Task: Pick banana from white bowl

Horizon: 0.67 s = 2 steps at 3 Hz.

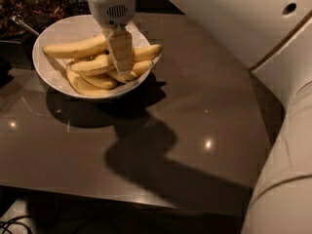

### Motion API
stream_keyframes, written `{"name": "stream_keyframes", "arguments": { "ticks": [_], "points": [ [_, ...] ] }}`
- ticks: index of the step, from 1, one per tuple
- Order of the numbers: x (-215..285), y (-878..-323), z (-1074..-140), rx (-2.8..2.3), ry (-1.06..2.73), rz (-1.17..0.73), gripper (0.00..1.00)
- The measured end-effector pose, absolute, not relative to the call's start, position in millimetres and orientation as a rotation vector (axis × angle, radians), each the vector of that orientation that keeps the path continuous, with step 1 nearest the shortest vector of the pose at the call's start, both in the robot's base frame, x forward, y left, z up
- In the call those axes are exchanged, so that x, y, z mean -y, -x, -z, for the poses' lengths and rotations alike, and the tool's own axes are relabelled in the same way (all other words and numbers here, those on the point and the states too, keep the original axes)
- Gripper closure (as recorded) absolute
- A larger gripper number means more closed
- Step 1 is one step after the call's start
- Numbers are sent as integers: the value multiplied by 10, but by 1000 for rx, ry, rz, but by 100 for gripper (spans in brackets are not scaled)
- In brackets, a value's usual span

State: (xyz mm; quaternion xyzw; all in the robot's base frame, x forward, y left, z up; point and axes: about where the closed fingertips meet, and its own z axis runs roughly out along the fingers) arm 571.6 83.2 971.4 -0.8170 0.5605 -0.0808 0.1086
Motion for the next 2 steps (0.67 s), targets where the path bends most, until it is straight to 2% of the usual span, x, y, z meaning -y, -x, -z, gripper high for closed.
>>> {"name": "stream_keyframes", "arguments": {
  "ticks": [2],
  "points": [
    [-907, -5849, -9545, -1650, 2448, 263, 29]
  ]
}}
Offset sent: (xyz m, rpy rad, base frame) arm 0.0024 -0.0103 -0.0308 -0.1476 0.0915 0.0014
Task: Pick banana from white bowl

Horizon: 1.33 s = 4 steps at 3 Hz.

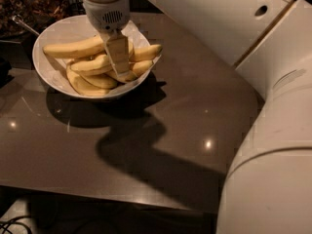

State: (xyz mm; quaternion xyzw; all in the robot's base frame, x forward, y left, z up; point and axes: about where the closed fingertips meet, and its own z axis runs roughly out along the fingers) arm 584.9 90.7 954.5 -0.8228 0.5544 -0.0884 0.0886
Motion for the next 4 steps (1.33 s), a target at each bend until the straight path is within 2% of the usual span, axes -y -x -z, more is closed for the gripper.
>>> {"name": "stream_keyframes", "arguments": {
  "ticks": [2, 3, 4],
  "points": [
    [-933, -5881, -9359, -1655, 2488, 251, 26],
    [-901, -5862, -9322, -1635, 2504, 245, 44],
    [-905, -5864, -9321, -1633, 2504, 245, 69]
  ]
}}
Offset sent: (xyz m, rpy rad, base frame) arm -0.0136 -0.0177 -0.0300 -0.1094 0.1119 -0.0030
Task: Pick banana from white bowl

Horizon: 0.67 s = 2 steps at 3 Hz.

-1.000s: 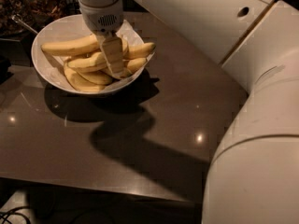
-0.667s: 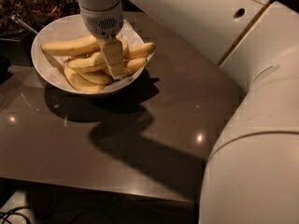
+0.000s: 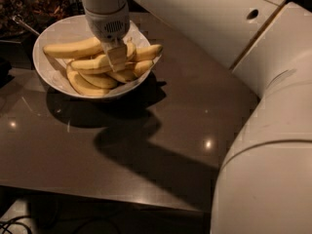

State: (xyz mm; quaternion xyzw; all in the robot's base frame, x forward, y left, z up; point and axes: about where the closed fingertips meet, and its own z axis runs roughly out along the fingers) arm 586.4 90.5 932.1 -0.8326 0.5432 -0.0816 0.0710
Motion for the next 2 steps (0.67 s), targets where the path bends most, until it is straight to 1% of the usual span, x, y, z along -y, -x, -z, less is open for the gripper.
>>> {"name": "stream_keyframes", "arguments": {
  "ticks": [1, 2],
  "points": [
    [-905, -5864, -9321, -1633, 2504, 245, 90],
    [-924, -5880, -9376, -1628, 2463, 245, 100]
  ]
}}
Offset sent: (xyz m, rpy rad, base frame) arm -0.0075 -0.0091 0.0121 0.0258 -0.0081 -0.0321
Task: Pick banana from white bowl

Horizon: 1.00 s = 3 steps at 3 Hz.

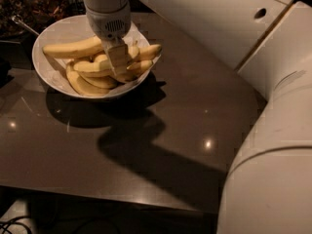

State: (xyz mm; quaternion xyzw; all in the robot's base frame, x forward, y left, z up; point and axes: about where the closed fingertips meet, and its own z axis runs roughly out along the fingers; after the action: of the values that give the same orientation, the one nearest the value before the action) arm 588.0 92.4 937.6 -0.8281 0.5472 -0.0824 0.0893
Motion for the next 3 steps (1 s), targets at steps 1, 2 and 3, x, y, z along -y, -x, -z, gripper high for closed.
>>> {"name": "stream_keyframes", "arguments": {
  "ticks": [1, 2, 3],
  "points": [
    [-851, -5806, -9518, -1631, 2399, 224, 100],
    [-722, -5616, -9710, -1628, 2325, 199, 100],
    [-569, -5309, -9853, -1586, 2250, 146, 100]
  ]
}}
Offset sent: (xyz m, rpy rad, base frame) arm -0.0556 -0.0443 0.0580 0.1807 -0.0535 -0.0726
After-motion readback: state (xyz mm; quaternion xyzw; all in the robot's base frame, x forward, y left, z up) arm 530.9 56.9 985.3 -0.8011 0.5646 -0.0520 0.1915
